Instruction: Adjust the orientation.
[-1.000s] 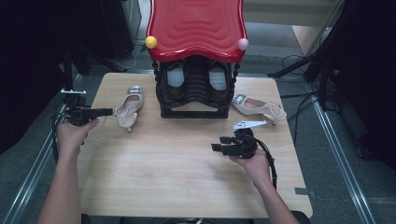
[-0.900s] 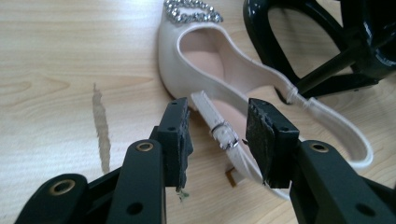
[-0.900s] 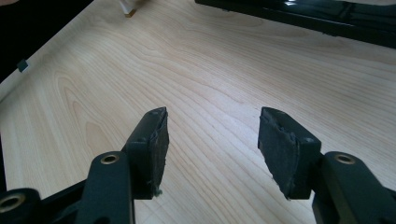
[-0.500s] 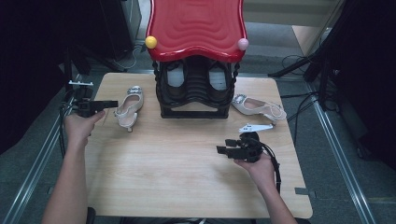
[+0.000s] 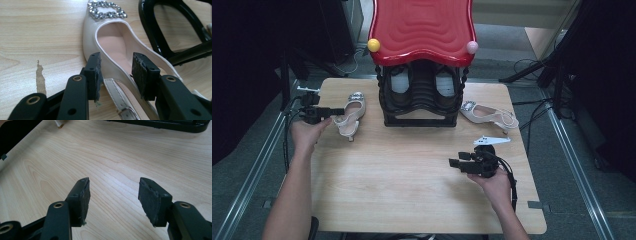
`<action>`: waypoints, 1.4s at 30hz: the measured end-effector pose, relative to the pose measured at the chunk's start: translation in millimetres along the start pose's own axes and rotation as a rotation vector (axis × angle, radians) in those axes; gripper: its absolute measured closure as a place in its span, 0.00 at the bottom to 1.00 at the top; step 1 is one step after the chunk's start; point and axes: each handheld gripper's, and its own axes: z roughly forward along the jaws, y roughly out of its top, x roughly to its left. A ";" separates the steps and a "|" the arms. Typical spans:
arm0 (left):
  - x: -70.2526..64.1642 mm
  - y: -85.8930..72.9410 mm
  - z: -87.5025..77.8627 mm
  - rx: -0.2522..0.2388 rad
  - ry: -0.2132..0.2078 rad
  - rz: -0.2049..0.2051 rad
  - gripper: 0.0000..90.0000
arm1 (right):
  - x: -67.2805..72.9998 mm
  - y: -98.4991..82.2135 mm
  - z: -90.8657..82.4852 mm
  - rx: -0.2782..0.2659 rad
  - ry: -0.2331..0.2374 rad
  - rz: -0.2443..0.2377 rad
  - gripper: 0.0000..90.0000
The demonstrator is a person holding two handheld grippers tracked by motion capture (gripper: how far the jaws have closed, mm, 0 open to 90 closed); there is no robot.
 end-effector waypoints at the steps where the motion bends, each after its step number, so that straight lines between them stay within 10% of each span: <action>1: 0.4 0.0 1.8 0.006 0.002 -0.001 0.67 | -0.4 -0.5 -0.3 -0.001 0.001 -0.001 0.49; 21: -0.3 -1.9 12.3 0.048 0.039 -0.011 0.88 | -1.8 -3.7 -1.6 0.003 -0.013 0.001 0.49; 42: -11.9 0.9 -9.8 -0.003 -0.104 -0.031 0.94 | -3.0 -1.8 -0.8 -0.003 -0.008 -0.001 0.49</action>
